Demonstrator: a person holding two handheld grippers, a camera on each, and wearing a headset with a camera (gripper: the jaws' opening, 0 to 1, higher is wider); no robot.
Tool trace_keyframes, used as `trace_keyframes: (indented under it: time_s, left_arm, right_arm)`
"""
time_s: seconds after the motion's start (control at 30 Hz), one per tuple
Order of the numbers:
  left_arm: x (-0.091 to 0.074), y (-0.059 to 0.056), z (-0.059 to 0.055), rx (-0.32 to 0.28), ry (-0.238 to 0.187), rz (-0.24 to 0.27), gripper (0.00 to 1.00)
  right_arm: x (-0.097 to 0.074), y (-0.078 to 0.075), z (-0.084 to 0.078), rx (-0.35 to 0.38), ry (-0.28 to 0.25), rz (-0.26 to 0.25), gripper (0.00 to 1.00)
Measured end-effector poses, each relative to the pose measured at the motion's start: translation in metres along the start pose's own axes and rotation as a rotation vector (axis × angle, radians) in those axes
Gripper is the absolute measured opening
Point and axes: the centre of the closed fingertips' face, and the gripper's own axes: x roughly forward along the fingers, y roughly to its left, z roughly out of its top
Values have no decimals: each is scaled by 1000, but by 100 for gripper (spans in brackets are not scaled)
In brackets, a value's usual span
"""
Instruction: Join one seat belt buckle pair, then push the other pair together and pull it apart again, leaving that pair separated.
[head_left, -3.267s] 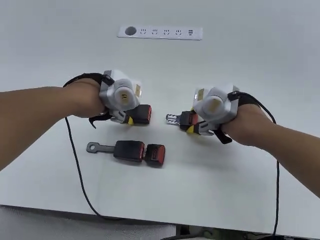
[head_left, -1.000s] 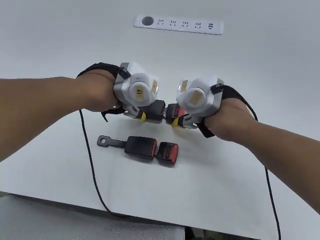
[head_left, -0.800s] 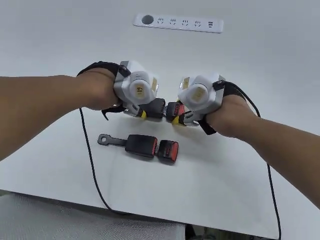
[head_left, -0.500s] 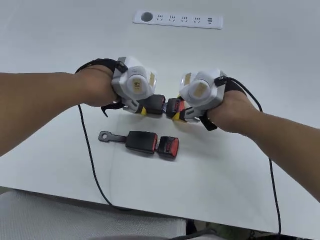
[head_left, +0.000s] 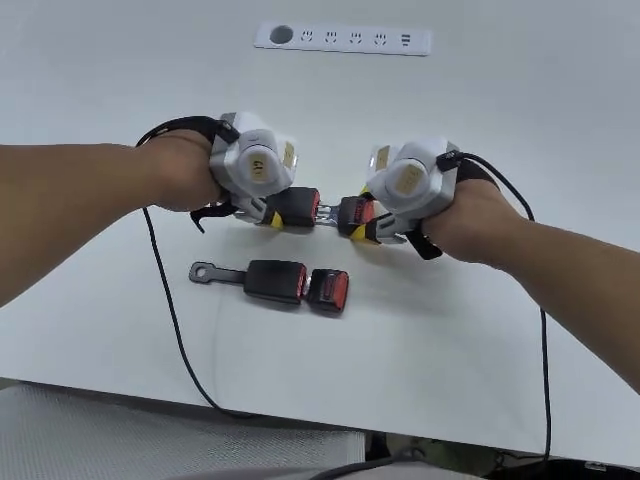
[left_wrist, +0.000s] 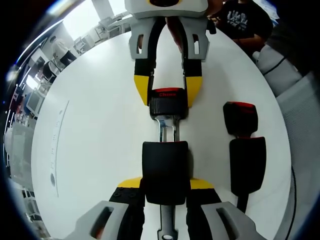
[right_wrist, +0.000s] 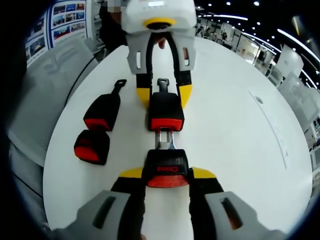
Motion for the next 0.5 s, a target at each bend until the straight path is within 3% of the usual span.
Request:
trace_keyframes:
  time_s: [0.1, 0.13, 0.5]
  left_arm:
    - [1, 0, -1, -39, 5, -2, 31]
    - [1, 0, -1, -15, 2, -2, 31]
    - [0, -3, 0, -3, 3, 1, 31]
  right_arm:
    - [-6, -2, -10, 6, 7, -3, 32]
    - [-9, -2, -14, 10, 7, -4, 33]
    - [-46, -4, -70, 55, 42, -17, 33]
